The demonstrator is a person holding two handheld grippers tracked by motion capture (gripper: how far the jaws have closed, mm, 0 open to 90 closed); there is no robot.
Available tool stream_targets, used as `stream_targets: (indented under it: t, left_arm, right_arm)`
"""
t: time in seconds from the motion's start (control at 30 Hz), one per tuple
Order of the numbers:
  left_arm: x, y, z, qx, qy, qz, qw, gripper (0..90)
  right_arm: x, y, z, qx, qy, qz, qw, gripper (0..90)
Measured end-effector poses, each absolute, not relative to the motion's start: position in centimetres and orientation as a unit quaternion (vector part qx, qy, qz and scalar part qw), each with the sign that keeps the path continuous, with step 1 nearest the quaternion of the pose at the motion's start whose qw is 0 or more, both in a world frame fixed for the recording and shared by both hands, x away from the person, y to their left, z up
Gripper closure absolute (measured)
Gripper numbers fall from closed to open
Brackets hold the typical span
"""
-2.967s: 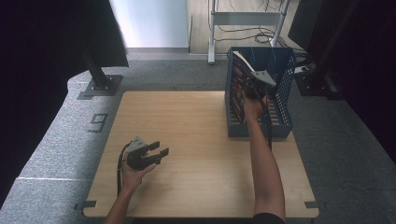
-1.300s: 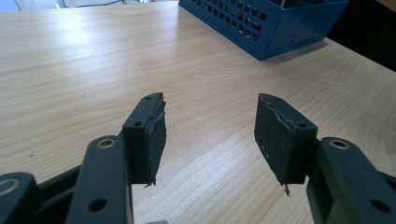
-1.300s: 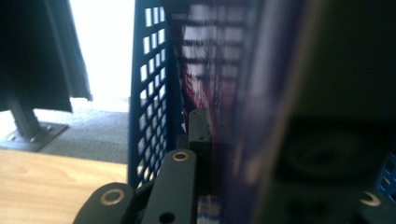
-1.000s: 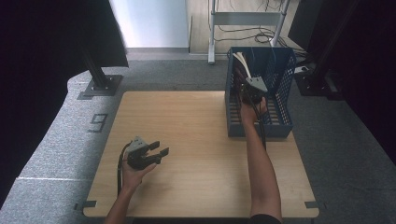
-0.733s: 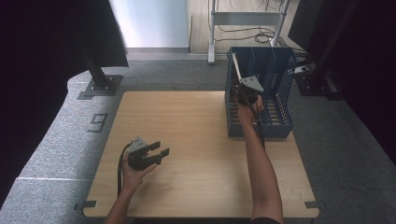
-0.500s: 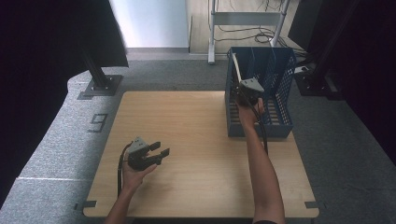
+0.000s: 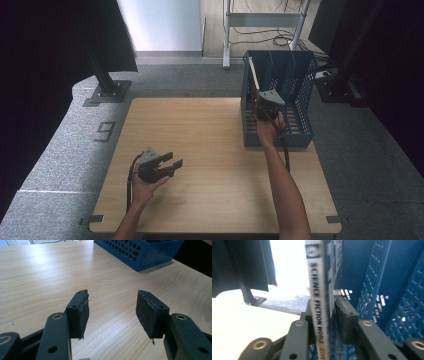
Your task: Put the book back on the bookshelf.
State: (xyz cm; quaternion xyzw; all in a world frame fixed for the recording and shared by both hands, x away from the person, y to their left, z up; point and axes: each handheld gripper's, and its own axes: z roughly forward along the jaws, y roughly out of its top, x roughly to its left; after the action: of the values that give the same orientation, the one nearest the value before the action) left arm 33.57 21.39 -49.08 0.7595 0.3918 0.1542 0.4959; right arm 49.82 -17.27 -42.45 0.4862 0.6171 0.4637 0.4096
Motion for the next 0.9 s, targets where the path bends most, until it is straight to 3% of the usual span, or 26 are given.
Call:
stream_targets:
  t: [0.13, 0.67, 0.9]
  left_arm:
    - [33.6, 21.5, -49.1, 0.759, 0.393, 0.154, 0.495, 44.0]
    - [33.7, 21.7, -49.1, 0.759, 0.396, 0.154, 0.493, 44.0]
    - [33.6, 21.7, -49.1, 0.759, 0.395, 0.155, 0.494, 44.0]
  right_arm:
    - [50.0, -17.3, -42.4, 0.488, 0.613, 0.462, 0.416, 79.2]
    - [51.5, -16.9, -42.5, 0.492, 0.597, 0.475, 0.418, 78.2]
    - [51.2, -16.9, -42.5, 0.477, 0.609, 0.484, 0.408, 66.8]
